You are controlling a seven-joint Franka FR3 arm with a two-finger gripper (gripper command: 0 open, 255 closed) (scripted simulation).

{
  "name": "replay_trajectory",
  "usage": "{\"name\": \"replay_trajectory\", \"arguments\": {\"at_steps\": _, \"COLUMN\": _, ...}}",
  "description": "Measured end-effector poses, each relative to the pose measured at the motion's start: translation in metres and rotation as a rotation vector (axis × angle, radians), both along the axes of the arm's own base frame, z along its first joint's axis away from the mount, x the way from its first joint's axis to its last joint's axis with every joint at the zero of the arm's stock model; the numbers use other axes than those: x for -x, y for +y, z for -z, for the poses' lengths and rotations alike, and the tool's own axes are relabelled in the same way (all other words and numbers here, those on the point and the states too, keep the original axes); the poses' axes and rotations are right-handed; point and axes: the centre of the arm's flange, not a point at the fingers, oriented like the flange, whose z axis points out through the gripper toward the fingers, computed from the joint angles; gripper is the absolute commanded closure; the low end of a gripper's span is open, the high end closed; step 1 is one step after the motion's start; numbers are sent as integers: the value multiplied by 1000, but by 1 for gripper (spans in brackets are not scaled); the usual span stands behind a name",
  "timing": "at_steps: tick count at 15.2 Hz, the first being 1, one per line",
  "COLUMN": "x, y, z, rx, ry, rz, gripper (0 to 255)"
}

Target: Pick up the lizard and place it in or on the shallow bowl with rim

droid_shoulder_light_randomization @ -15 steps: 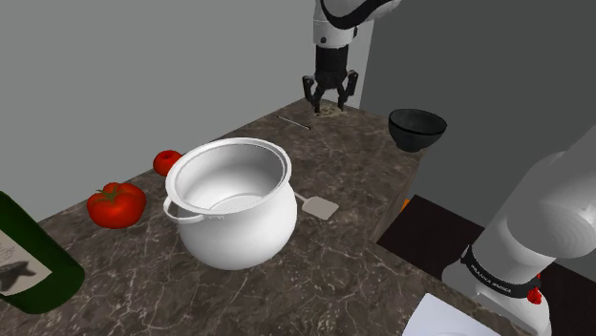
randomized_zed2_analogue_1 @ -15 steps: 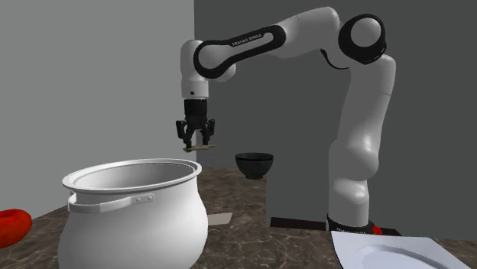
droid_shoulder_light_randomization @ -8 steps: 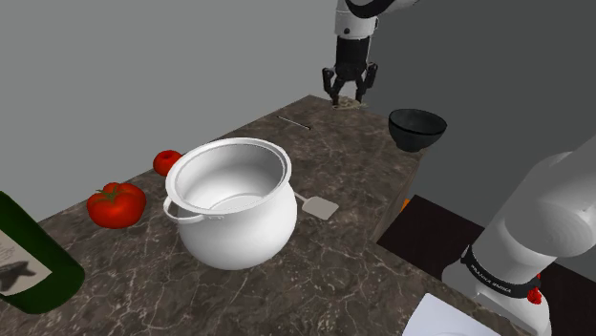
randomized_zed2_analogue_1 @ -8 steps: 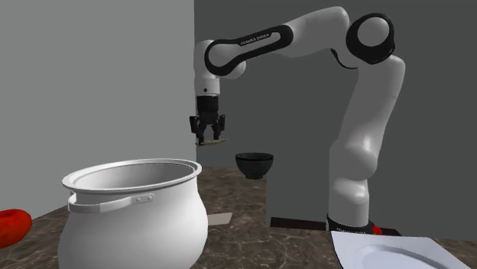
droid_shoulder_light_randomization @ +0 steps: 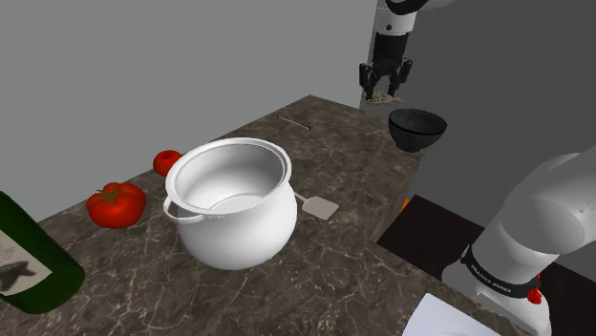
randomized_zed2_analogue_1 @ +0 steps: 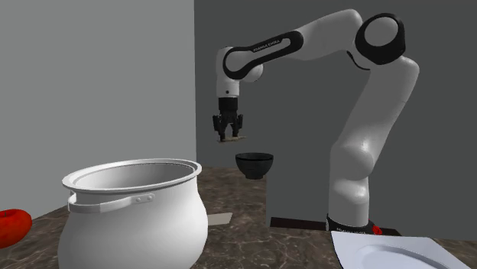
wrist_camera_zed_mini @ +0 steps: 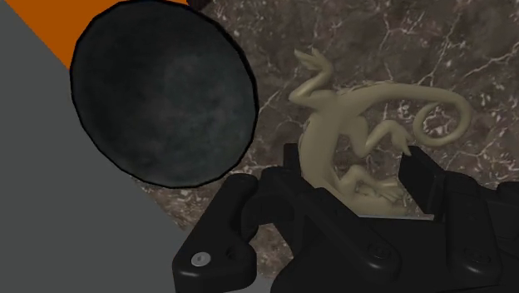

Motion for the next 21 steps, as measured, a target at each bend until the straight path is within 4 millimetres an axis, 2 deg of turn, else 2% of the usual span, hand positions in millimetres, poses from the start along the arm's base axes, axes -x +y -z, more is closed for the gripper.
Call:
{"name": "replay_trajectory", "arguments": {"at_steps": 11, "x": 71, "y": -127, "z": -6, "rx": -1, "ry": 0, "rz": 1, "gripper": 255}}
{"name": "replay_trajectory", "arguments": {"at_steps": 14, "x": 74, "y": -138, "z": 4, "rx": 0, "ry": 0, "rz": -1, "gripper": 255}}
{"name": "replay_trajectory", "arguments": {"at_steps": 21, "x": 76, "y": -138, "z": 41, "rx": -1, "ry": 0, "rz": -1, "gripper": 255}}
